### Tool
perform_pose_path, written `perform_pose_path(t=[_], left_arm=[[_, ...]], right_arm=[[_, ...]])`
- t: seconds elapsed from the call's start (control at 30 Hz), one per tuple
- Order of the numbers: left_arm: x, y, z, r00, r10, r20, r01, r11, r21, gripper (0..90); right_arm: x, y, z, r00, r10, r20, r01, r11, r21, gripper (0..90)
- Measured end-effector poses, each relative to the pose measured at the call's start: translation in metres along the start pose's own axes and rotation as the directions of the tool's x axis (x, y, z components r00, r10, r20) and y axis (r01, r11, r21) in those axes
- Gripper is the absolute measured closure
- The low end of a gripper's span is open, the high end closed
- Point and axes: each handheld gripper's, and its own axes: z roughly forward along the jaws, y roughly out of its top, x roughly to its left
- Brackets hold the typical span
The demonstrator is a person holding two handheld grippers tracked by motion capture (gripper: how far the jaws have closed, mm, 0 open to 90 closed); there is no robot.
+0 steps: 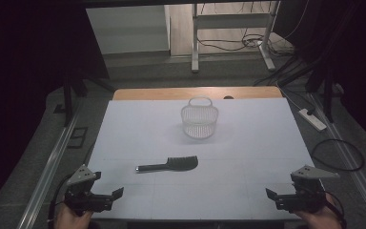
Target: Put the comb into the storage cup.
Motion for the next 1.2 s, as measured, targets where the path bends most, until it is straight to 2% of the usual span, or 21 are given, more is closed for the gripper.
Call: perform_pose_path(t=[0.23, 0.53, 0.97, 1.2], left_arm=[[0.001, 0.004, 0.007, 0.9997, 0.009, 0.022, -0.009, 0.9999, 0.013, 0.0], [0.003, 0.011, 0.018, 0.9971, 0.023, 0.073, -0.025, 0.9996, 0.014, 0.0], [0.006, 0.020, 0.031, 0.9955, 0.040, 0.085, -0.043, 0.9985, 0.033, 0.0], [0.008, 0.026, 0.037, 0.9948, 0.024, 0.099, -0.028, 0.9989, 0.039, 0.0]], right_arm=[[-0.001, 0.000, 0.000, 1.0000, 0.005, -0.004, -0.005, 1.0000, 0.002, 0.0], [0.000, 0.000, 0.000, 1.0000, 0.003, -0.001, -0.003, 1.0000, -0.004, 0.0], [-0.001, 0.000, 0.000, 0.9999, 0.011, 0.006, -0.011, 0.9999, 0.002, 0.0], [-0.001, 0.000, 0.000, 0.9999, 0.010, 0.004, -0.010, 1.0000, 0.001, 0.0]])
